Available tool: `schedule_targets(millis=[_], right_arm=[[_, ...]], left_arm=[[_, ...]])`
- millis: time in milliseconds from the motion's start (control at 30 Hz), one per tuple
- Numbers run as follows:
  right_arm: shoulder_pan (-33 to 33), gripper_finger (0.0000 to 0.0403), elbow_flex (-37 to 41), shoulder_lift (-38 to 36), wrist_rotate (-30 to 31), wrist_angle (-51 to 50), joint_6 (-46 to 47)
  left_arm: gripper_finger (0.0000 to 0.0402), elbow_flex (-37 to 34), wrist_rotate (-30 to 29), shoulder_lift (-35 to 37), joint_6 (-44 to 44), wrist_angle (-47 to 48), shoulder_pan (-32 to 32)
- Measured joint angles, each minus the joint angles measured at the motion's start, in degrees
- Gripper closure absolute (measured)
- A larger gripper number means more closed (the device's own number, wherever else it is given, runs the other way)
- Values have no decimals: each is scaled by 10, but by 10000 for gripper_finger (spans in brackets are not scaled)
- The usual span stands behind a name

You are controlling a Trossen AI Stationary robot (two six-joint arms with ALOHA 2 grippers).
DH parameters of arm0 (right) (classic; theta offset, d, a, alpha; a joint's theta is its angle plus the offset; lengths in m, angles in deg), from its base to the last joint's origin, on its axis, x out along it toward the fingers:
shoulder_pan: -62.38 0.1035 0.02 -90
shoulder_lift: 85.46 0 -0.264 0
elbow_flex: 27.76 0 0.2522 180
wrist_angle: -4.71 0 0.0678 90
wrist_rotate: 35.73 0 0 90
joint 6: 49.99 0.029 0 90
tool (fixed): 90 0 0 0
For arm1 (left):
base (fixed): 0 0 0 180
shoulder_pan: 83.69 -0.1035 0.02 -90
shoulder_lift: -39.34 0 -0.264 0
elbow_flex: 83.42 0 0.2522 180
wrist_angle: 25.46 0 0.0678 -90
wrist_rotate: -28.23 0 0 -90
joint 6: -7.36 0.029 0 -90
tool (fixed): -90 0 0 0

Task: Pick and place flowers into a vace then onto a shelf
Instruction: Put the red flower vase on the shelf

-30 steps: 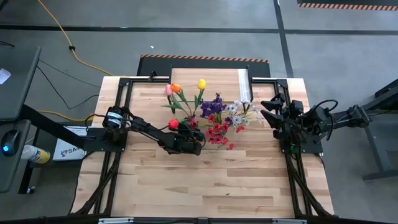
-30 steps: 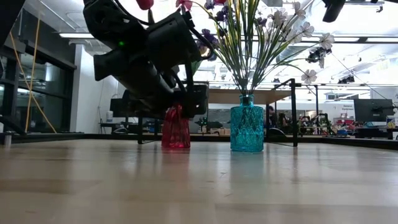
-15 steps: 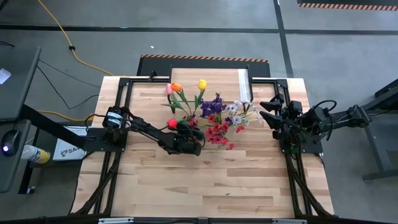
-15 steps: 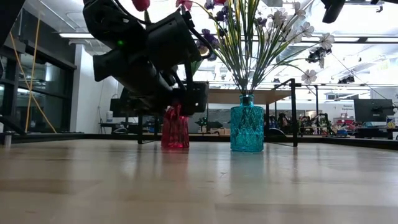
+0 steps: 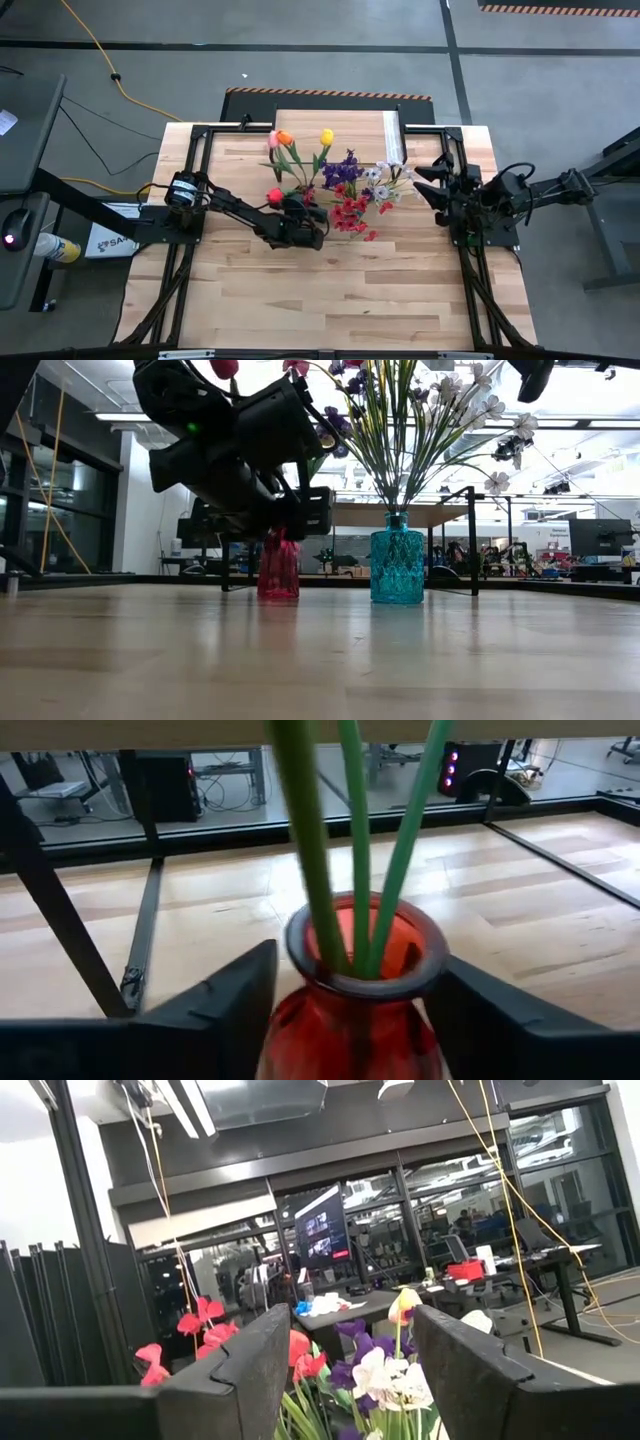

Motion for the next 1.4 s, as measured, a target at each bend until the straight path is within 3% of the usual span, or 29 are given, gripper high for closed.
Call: schedule_targets(millis=[200, 700, 1167, 1400], right_arm=[[0, 197, 0, 0, 0, -8, 0], [0, 197, 0, 0, 2, -19, 0], [0, 198, 0, -1, 15, 17, 0], [0, 198, 0, -1, 18, 33, 0]], left_arm=[[230, 0, -14, 2, 0, -3, 0], [228, 3, -7, 18, 10, 3, 10], [228, 11, -43, 153, 71, 83, 25], [228, 11, -58, 232, 128, 73, 25]])
